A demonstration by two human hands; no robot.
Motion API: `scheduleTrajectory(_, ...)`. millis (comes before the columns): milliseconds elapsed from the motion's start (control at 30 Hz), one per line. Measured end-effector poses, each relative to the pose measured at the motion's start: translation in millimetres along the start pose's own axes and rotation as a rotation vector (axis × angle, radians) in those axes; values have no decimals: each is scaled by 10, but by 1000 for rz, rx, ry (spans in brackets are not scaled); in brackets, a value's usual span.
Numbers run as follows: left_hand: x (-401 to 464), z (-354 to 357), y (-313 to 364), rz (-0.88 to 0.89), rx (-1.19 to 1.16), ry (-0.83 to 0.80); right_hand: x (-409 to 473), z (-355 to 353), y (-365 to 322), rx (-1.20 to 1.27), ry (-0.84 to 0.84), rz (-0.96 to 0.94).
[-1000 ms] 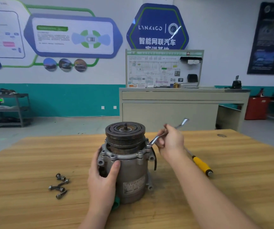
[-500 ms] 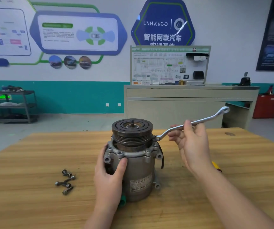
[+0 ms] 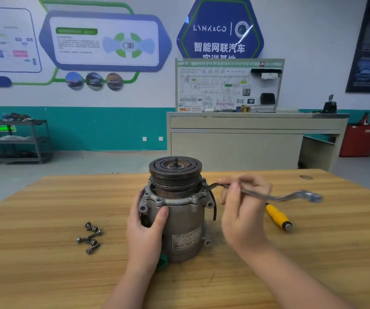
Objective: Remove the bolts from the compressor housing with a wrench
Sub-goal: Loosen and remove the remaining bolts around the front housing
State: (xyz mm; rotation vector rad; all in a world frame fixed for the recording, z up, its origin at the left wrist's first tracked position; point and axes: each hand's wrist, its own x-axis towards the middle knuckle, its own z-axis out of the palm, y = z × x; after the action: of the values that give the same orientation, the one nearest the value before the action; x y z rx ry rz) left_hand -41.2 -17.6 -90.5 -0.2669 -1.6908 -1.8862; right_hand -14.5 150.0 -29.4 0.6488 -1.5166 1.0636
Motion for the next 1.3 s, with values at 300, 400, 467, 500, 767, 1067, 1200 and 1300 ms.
scheduleTrajectory(300, -1, 7, 55, -25, 6, -14, 598, 105, 446, 733, 238, 1198)
scheduleTrajectory(400, -3, -1, 48, -33, 5, -18, 673, 192, 561, 805, 24, 1415)
scheduleTrajectory(467, -8, -1, 42, -31, 0, -20, 664, 192, 588, 878, 26, 1461)
scheduleTrajectory(500, -6, 1, 43, -30, 0, -22, 660, 163, 576, 955, 95, 1467)
scheduleTrajectory(767, 0, -1, 39, -19, 7, 0, 445, -186, 369, 859, 288, 1101)
scheduleTrajectory(1067, 2, -12, 65, -44, -27, -35, 322, -99, 37, 620, 305, 915)
scheduleTrajectory(1200, -4, -28, 53, -68, -28, -48, 261, -55, -66, 315, 135, 578)
scheduleTrajectory(1300, -11, -33, 47, -83, -28, -46, 153, -4, -126, 7, -17, 245)
